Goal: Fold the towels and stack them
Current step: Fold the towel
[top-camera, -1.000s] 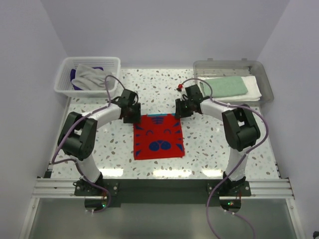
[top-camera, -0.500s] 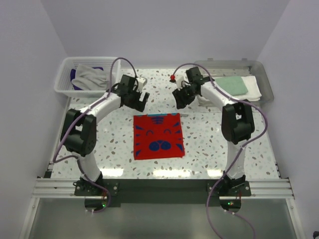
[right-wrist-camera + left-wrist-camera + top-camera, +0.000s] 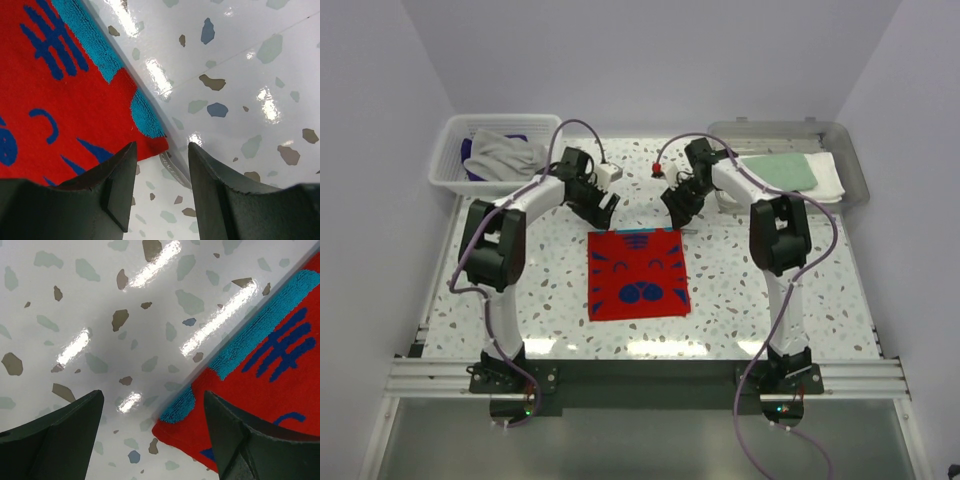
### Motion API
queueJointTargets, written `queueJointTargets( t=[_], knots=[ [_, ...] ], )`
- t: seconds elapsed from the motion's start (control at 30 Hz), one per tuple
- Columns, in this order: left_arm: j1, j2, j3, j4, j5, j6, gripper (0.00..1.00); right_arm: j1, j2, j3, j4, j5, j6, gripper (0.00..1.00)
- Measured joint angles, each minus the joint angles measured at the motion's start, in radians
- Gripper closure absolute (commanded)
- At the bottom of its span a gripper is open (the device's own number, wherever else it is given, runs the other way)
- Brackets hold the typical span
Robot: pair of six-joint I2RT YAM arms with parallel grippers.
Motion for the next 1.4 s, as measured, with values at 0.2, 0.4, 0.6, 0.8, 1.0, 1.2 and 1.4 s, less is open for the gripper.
queueJointTargets(
  t=[0.2, 0.4, 0.6, 0.8, 1.0, 1.2, 1.4],
  knots=[
    [0.0, 0.047, 0.036, -0.046, 0.035, 0.031, 0.2, 0.0, 0.036, 0.037, -0.034, -0.018, -0.023, 0.52],
    [0.0, 0.051, 0.036, -0.073, 0.037, 0.039, 0.21, 0.002, 0.084, 0.066, -0.055, -0.039, -0.044, 0.54],
    [0.0, 0.051, 0.036, -0.087, 0.037, 0.053, 0.24, 0.002, 0.097, 0.079, -0.072, -0.05, -0.071, 0.7],
    [0.0, 0.051, 0.035, -0.099, 0.036, 0.058, 0.3, 0.002, 0.117, 0.096, -0.094, -0.071, -0.088, 0.97],
    [0.0, 0.051, 0.032, -0.109, 0.034, 0.061, 0.43, 0.002, 0.118, 0.096, -0.098, -0.07, -0.09, 1.0],
    [0.0, 0.043, 0.015, -0.103, 0.025, 0.066, 0.46, 0.002, 0.118, 0.094, -0.096, -0.069, -0.089, 1.0],
    [0.0, 0.033, -0.003, -0.101, 0.014, 0.068, 0.5, 0.002, 0.118, 0.092, -0.092, -0.069, -0.083, 1.0]
  ],
)
